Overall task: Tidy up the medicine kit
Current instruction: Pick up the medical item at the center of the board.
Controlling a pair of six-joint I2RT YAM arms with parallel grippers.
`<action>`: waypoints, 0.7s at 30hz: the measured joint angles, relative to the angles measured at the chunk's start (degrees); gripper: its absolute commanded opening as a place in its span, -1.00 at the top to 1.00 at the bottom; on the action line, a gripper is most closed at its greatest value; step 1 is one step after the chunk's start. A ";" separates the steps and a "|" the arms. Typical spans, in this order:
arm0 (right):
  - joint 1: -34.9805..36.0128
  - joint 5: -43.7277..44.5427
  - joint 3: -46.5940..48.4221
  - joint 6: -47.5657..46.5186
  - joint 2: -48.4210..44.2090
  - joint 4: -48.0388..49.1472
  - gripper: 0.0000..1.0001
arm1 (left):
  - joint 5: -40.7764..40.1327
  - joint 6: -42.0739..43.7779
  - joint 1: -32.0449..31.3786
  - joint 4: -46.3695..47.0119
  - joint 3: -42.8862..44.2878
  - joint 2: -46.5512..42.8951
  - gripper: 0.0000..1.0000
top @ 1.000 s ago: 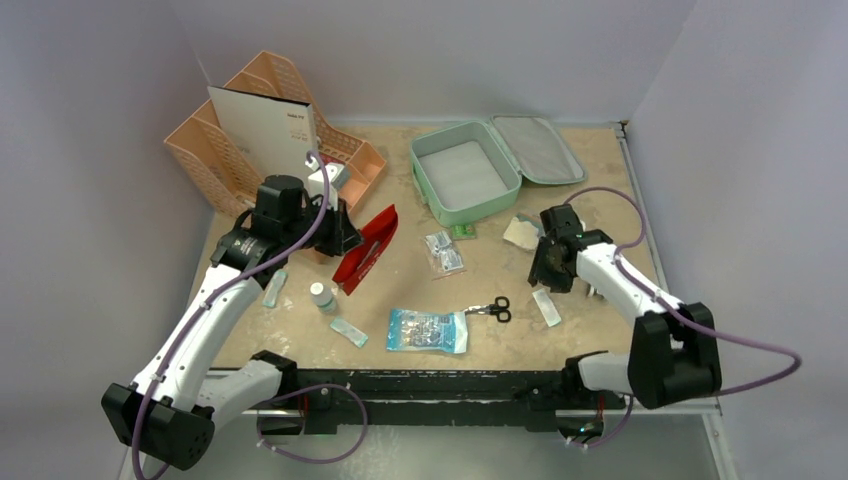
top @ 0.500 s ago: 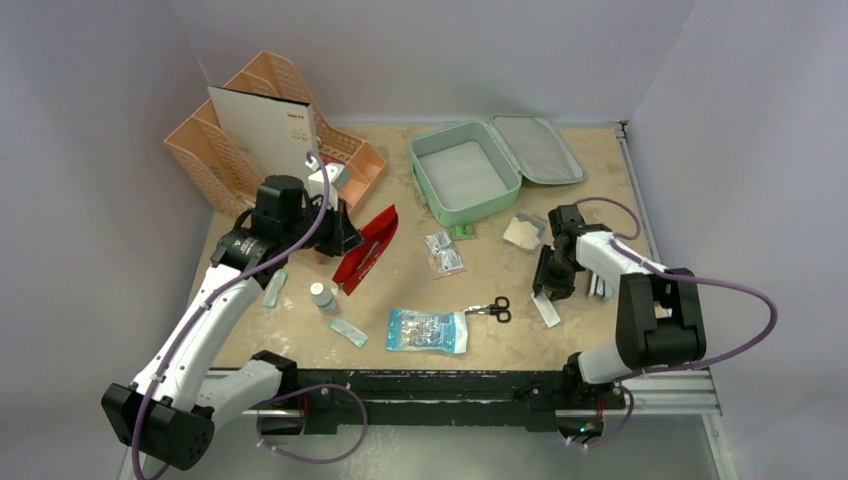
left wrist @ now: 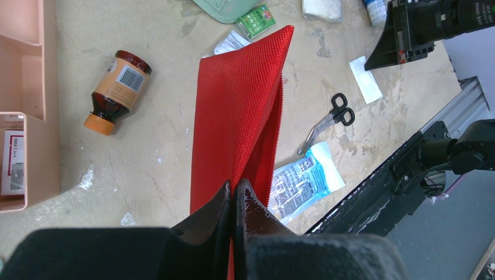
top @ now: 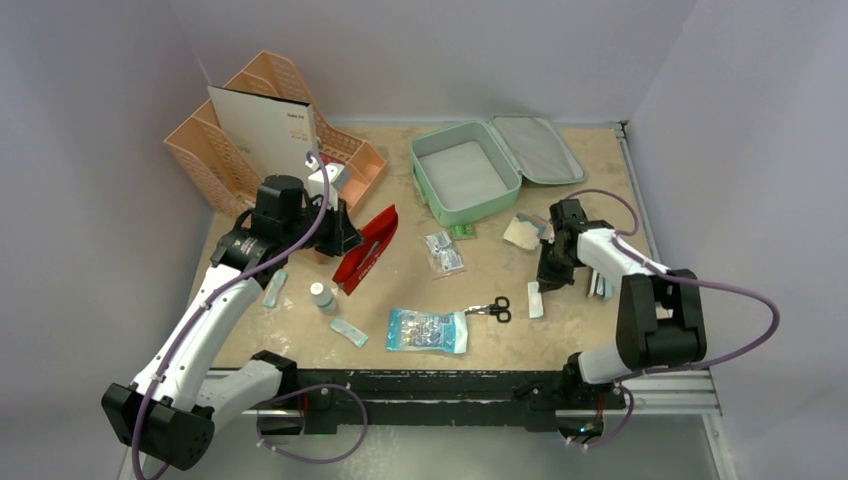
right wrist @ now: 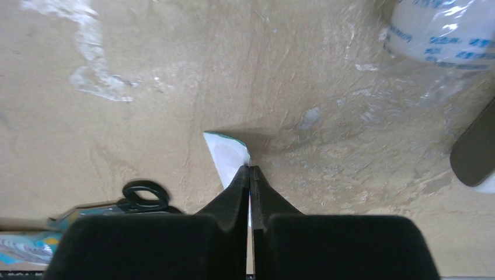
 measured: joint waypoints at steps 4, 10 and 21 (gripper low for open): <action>0.00 0.02 0.00 -0.42 -3.67 1.22 1.00 | 0.02 0.00 0.00 0.00 0.00 0.00 1.00; 0.00 -0.50 0.00 -0.90 -9.86 3.43 1.00 | 0.02 0.00 0.00 0.00 0.00 0.00 1.00; 1.29 -9.46 0.63 -0.59 -23.50 5.99 1.00 | 2.21 -0.02 0.00 1.42 -0.13 0.00 1.00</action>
